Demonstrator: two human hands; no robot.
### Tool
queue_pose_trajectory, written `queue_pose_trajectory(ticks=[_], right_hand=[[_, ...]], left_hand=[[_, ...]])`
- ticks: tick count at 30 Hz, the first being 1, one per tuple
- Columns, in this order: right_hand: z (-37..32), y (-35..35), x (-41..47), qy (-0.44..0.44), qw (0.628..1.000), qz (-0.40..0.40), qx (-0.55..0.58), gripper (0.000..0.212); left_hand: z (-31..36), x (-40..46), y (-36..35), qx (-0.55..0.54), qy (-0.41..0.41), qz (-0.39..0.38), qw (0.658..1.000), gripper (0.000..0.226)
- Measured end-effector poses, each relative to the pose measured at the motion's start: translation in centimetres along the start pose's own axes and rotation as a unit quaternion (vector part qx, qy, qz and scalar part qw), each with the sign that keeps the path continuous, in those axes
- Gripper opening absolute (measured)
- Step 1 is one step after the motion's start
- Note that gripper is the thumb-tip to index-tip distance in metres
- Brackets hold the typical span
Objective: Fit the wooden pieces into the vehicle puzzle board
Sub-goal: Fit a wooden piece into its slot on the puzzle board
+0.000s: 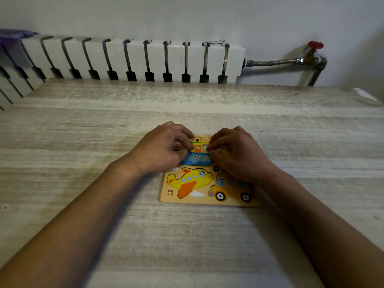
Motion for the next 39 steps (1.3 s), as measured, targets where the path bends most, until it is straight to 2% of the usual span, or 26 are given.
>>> queue_pose_trajectory(ticks=[8, 12, 17, 20, 25, 34, 39], right_hand=[[-0.1, 0.1, 0.0, 0.001, 1.000, -0.012, -0.003, 0.020], [-0.1, 0.1, 0.1, 0.003, 1.000, -0.021, -0.008, 0.024], [-0.1, 0.4, 0.0, 0.017, 1.000, -0.027, -0.002, 0.025], [0.8, 1.5, 0.3, -0.008, 1.000, -0.006, 0.020, 0.026], [2.6, 2.1, 0.5, -0.052, 0.998, 0.017, -0.016, 0.043], [3.4, 1.0, 0.0, -0.089, 0.995, -0.043, -0.027, 0.071], [3.6, 0.7, 0.0, -0.090, 0.994, -0.053, -0.040, 0.076]], left_hand=[[0.0, -0.1, -0.2, -0.006, -0.007, -0.005, 1.000, 0.007], [0.2, -0.3, -0.3, 0.010, -0.002, -0.034, 0.999, 0.034], [0.3, -0.4, -0.5, 0.045, -0.008, -0.046, 0.998, 0.038], [0.1, -0.4, -0.5, 0.042, -0.004, -0.046, 0.998, 0.041], [0.0, -0.3, -0.4, 0.018, 0.002, -0.045, 0.999, 0.048], [-2.5, 0.0, 1.0, 0.010, 0.043, -0.009, 0.999, 0.038], [-2.6, 0.0, 0.8, 0.013, 0.042, -0.012, 0.999, 0.038]])
Point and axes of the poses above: each hand's wrist, its own x-axis towards the middle knuckle, its own y-axis out of the back of the hand, z = x × y, the point moved 10 cm from there along x, towards the middle knuckle, and after that the axes turned 12 degrees about z, right-handed, at the moved point
